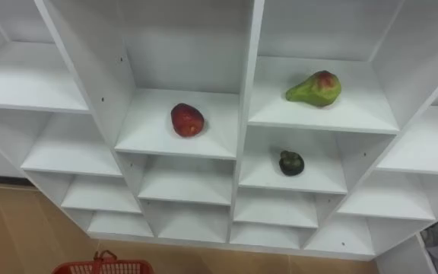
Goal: Collect fruits from the closet
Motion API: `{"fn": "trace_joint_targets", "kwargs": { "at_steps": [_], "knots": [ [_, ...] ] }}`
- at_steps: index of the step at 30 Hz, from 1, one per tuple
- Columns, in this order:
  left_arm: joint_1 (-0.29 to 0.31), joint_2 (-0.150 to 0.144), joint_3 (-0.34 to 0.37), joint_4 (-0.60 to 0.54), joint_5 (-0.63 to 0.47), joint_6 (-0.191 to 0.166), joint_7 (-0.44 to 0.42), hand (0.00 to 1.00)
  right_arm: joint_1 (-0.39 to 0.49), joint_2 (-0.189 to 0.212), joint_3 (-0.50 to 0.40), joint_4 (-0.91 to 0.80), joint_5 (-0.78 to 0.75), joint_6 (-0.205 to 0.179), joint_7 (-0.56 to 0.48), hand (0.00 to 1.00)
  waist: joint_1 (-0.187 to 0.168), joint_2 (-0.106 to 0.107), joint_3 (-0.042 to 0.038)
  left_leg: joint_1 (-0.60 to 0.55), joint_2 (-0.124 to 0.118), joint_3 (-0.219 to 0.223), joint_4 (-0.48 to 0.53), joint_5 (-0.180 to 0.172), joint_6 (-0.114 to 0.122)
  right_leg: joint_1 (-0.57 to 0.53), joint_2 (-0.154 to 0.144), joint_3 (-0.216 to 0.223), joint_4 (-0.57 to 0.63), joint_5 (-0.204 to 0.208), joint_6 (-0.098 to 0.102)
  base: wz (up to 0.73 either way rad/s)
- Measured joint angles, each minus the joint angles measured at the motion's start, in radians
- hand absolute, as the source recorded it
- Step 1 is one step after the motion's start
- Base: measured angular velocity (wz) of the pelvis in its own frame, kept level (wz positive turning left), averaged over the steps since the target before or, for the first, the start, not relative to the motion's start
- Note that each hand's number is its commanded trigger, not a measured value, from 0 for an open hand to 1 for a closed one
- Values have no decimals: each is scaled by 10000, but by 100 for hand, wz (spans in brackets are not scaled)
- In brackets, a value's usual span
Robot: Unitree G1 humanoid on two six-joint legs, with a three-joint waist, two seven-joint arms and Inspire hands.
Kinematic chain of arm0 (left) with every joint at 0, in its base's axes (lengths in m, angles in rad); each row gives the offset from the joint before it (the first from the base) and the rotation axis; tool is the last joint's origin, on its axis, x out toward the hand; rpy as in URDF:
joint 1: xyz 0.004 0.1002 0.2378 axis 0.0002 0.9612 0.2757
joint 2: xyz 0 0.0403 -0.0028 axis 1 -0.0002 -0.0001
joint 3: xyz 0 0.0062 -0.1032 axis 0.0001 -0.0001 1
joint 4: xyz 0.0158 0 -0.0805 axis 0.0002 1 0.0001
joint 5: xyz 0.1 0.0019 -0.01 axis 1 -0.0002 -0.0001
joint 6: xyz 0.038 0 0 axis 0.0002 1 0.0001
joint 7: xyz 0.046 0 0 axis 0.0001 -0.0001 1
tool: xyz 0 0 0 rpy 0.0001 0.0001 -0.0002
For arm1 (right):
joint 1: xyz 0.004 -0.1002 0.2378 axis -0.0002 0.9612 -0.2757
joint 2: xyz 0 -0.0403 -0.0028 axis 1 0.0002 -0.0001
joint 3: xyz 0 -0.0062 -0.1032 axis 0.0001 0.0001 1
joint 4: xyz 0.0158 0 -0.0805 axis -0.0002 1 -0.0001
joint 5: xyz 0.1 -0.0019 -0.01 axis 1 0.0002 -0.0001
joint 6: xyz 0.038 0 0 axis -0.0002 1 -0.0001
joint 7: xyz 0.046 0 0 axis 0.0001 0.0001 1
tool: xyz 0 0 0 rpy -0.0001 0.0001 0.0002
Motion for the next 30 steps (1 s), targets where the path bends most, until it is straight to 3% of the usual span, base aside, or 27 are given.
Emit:
{"fn": "trace_joint_targets", "kwargs": {
  "at_steps": [7, 19, 24, 30],
  "knots": [
    [-72, -2, -25, 6, -15, 0, 86, 100, -8, 20, -7, -1, -379, 0, -153, 0, -14, -19, 115, 142, -6, -1, -37, -1, 1, 19, -9, 1, -19, 7, 6, 0],
    [-50, -2, -69, 17, -84, -1, 285, 100, 10, 24, 4, -16, -196, -54, -453, 0, 31, 136, 37, 170, 5, 20, -99, 1, 2, 71, 25, 31, -164, 64, 8, 0],
    [-44, -1, -75, 17, -13, -3, 281, 100, -12, 29, 7, -225, -373, -108, -498, 0, 80, 119, 42, 207, 19, 138, -120, 0, 2, 52, 44, 227, -150, 64, 7, -8],
    [-70, -20, -203, -3, -11, -15, 207, 100, 84, 53, 8, -1913, -453, -115, -670, 0, 23, 120, 105, 292, 23, 206, -187, 0, 2, 35, 58, 304, -151, 66, 10, -6]
  ]
}}
